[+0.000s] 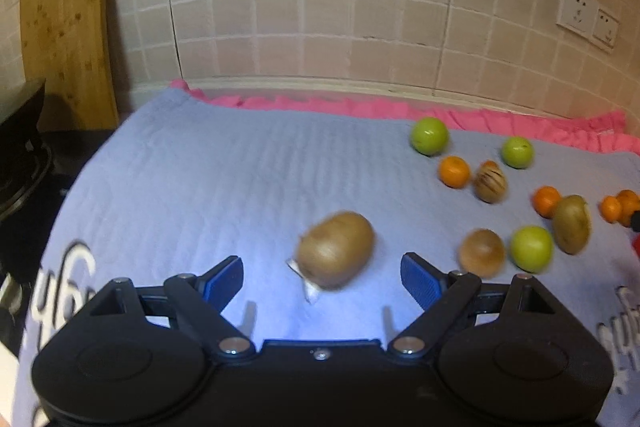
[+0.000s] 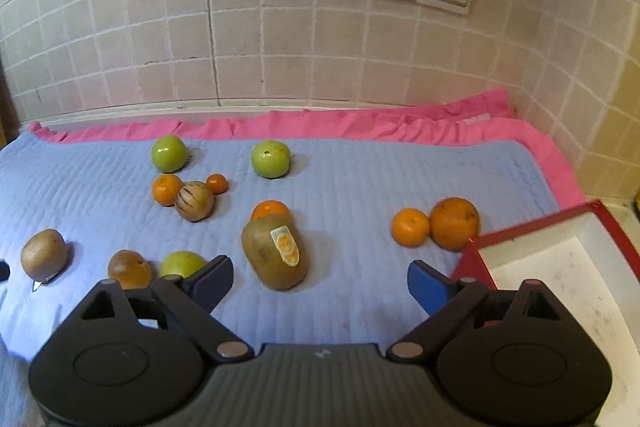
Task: Organize fruits
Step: 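Close the left tool on the brown kiwi while the right tool grasps the stickered kiwi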
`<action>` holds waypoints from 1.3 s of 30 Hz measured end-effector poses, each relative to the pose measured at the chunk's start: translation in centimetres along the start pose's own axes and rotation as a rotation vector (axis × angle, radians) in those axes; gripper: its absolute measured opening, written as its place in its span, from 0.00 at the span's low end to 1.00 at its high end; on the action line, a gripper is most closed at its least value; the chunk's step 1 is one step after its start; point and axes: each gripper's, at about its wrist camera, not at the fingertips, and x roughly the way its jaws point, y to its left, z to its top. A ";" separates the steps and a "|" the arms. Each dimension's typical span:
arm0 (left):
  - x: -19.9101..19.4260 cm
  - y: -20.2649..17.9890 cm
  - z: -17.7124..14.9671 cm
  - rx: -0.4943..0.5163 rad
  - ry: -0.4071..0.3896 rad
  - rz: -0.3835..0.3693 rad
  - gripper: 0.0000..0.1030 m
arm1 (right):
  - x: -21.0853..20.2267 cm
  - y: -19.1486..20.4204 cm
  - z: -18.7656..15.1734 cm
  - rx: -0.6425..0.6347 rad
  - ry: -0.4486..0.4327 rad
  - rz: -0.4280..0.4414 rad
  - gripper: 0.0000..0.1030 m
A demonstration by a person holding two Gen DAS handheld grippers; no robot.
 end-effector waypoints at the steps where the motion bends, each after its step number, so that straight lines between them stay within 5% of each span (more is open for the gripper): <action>1: 0.5 0.0 0.3 0.024 -0.004 0.001 0.99 | 0.6 -0.4 0.3 -0.002 0.003 0.018 0.89; 9: 5.0 -1.0 1.8 0.160 0.033 -0.072 0.99 | 5.7 -1.2 1.9 -0.036 0.052 0.111 0.81; 15: 7.7 -0.9 2.0 0.150 0.102 -0.158 0.99 | 8.2 0.4 2.0 -0.099 0.071 0.138 0.77; 17: 8.5 -0.9 2.0 0.150 0.119 -0.162 0.93 | 8.8 0.9 2.0 -0.116 0.077 0.145 0.75; 18: 8.8 -0.9 2.0 0.147 0.131 -0.168 0.81 | 9.1 1.1 1.9 -0.122 0.082 0.146 0.75; 29: 9.6 -0.7 1.5 0.133 0.149 -0.129 0.70 | 10.8 2.0 1.8 -0.134 0.111 0.181 0.54; 39: 7.7 -0.5 1.3 0.097 0.126 -0.118 0.69 | 9.7 1.2 1.3 -0.087 0.085 0.192 0.53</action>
